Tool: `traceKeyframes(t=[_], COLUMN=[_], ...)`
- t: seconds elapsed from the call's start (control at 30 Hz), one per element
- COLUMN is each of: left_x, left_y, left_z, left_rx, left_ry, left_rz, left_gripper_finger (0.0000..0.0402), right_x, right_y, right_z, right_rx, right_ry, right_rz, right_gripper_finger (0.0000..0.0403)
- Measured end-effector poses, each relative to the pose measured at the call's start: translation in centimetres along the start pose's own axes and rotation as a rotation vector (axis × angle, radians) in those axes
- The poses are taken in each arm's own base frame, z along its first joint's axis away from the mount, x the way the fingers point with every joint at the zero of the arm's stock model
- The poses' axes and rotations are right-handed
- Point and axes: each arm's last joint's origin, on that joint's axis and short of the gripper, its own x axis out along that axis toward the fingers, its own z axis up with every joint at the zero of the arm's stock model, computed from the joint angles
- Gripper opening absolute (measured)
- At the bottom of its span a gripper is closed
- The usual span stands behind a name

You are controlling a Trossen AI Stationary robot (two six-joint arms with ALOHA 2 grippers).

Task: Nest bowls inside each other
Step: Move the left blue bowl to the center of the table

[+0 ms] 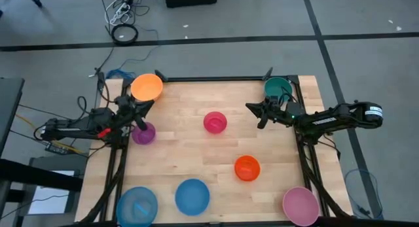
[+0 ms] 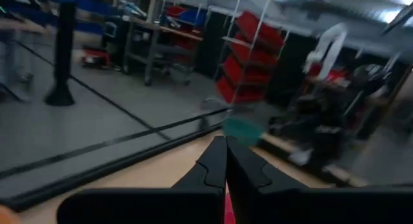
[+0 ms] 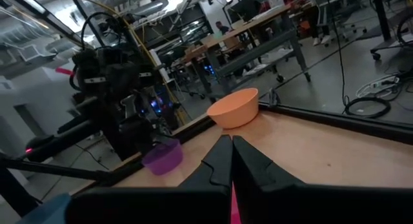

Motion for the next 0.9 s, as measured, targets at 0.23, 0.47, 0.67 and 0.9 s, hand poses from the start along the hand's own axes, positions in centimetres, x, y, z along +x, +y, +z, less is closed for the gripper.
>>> traceKeyframes(t=[0.23,0.47,0.67,0.9], left_x=[0.4,3.0,5.6,5.3], left_y=[0.0,-0.3,-2.3,-5.1], left_z=[0.0,-0.9,0.5,1.5], left_rx=[-0.001,0.065,0.07,0.112], left_ry=[0.006,0.225,0.497,1.091], left_rz=[0.032,0.151,0.062,-0.09], left_gripper_finger=[0.0012,0.0012,0.0012,0.0012], right_x=[0.0,0.0,0.0,0.0], right_y=[0.0,0.0,0.2,0.2], right_z=[0.0,0.0,-0.1,-0.1], right_rx=[-0.041,-0.067,-0.053,-0.046], right_ry=[0.0,-0.001,0.023,0.03], right_rz=[0.0,0.001,0.056,0.072], right_gripper_finger=[0.0,0.0,0.0,0.0])
